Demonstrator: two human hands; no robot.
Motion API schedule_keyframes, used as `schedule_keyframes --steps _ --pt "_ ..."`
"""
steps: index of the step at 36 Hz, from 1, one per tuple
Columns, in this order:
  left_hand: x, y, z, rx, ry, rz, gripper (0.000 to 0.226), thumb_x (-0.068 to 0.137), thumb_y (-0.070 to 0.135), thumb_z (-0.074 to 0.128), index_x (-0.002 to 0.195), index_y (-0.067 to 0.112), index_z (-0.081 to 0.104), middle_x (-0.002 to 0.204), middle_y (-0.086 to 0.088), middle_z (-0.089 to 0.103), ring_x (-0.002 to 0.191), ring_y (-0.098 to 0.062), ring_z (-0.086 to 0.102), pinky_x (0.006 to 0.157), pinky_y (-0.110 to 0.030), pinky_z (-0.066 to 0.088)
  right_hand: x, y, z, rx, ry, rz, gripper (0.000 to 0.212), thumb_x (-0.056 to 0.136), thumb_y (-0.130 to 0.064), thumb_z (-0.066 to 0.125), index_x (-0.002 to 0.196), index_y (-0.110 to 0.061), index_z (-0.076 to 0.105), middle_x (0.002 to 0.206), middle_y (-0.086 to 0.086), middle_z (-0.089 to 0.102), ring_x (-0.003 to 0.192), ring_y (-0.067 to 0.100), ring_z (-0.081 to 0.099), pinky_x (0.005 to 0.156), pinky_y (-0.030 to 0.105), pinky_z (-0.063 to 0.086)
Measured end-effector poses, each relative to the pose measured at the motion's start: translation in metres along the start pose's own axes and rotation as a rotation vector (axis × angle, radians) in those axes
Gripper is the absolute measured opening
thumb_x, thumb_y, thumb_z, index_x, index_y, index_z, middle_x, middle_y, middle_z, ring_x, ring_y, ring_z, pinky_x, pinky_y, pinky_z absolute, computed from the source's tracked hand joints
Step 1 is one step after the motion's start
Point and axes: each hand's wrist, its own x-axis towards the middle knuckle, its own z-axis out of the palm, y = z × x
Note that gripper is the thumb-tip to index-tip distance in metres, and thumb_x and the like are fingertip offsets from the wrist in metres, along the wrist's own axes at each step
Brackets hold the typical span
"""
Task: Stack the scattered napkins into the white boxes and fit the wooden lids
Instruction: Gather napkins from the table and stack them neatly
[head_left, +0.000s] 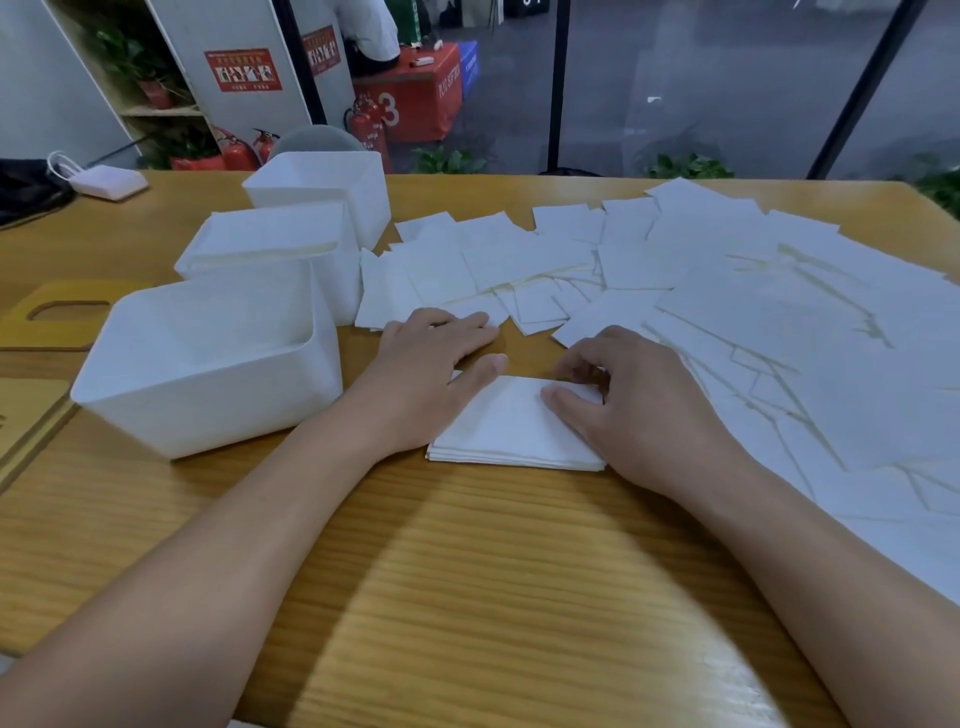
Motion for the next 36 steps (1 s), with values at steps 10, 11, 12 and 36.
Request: schedule_keyframes --steps 10,11,12,36 --pt "-0.004 -0.003 -0.006 -0.068 0.106 0.054 0.033 0.113 0.041 0.049 0.107 0.019 0.072 0.103 0.012 0.070 0.116 -0.009 0.045 0.108 -0.039 0.036 0.001 0.002 0.001 -0.019 0.028 -0.031 0.017 0.095 -0.044 0.075 0.110 -0.035 0.074 0.107 -0.018 0.061 0.092 -0.003 0.057 0.077 0.021 0.047" --pt "-0.005 -0.004 -0.006 -0.094 0.135 0.060 0.030 0.111 0.042 0.054 0.113 0.020 0.075 0.109 0.016 0.072 0.119 -0.008 0.046 0.111 -0.040 0.039 0.001 0.003 0.001 -0.019 0.037 -0.041 0.018 0.095 -0.043 0.075 0.110 -0.034 0.074 0.108 -0.018 0.060 0.090 -0.005 0.056 0.075 0.018 0.043" --pt "-0.008 -0.003 -0.008 -0.119 0.169 0.066 0.029 0.109 0.043 0.059 0.120 0.023 0.077 0.118 0.020 0.072 0.123 -0.007 0.047 0.112 -0.040 0.041 0.002 0.003 0.001 -0.014 0.045 -0.056 0.018 0.095 -0.042 0.076 0.111 -0.034 0.075 0.111 -0.019 0.059 0.090 -0.006 0.055 0.075 0.016 0.041" --pt "-0.007 -0.008 -0.007 -0.127 0.290 0.100 0.020 0.108 0.016 0.065 0.115 0.024 0.082 0.113 0.014 0.077 0.108 -0.002 0.050 0.101 -0.009 0.033 -0.001 -0.005 -0.009 0.229 0.173 -0.159 0.018 0.094 -0.014 0.080 0.102 -0.030 0.083 0.107 -0.024 0.073 0.106 0.007 0.065 0.083 0.014 0.044"
